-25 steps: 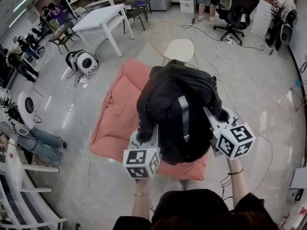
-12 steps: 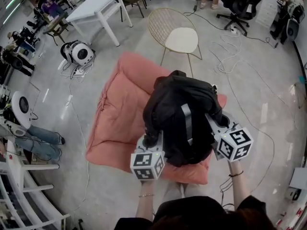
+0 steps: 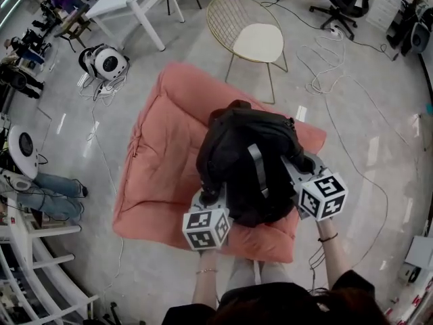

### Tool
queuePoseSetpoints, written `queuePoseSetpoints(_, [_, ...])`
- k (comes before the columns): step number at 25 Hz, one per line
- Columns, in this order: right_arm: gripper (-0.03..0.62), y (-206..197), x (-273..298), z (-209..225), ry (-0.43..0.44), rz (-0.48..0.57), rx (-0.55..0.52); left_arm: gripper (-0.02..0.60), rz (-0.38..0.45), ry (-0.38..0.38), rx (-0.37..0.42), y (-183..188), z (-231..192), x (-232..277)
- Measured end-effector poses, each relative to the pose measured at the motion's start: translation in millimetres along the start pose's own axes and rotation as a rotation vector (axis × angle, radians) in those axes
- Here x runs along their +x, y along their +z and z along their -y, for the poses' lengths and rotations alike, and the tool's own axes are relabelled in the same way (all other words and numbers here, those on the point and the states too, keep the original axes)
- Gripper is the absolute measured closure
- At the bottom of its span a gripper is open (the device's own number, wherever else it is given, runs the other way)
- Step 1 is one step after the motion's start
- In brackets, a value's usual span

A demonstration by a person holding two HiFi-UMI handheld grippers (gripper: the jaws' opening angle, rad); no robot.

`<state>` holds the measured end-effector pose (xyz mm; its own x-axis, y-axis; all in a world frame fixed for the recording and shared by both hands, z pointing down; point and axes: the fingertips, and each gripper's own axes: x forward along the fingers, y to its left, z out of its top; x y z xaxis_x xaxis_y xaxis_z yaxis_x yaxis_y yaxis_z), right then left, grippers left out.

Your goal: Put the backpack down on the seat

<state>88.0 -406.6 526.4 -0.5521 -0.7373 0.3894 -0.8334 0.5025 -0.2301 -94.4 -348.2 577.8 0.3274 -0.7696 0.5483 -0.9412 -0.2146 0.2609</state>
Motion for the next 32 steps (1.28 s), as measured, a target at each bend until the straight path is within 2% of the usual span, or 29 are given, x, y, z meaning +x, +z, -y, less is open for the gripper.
queuePoseSetpoints(11, [0.516,-13.3,55.9,16.8,0.0,-0.057,0.011,0.502,-0.027,0.018,-0.028,-1.8,-31.8,40.1])
queuePoseSetpoints(32, [0.513,-11.1,150.1,52.5,-0.028,-0.131,0.015,0.488,-0.043,0.046,-0.086,15.6,-82.4,110.3])
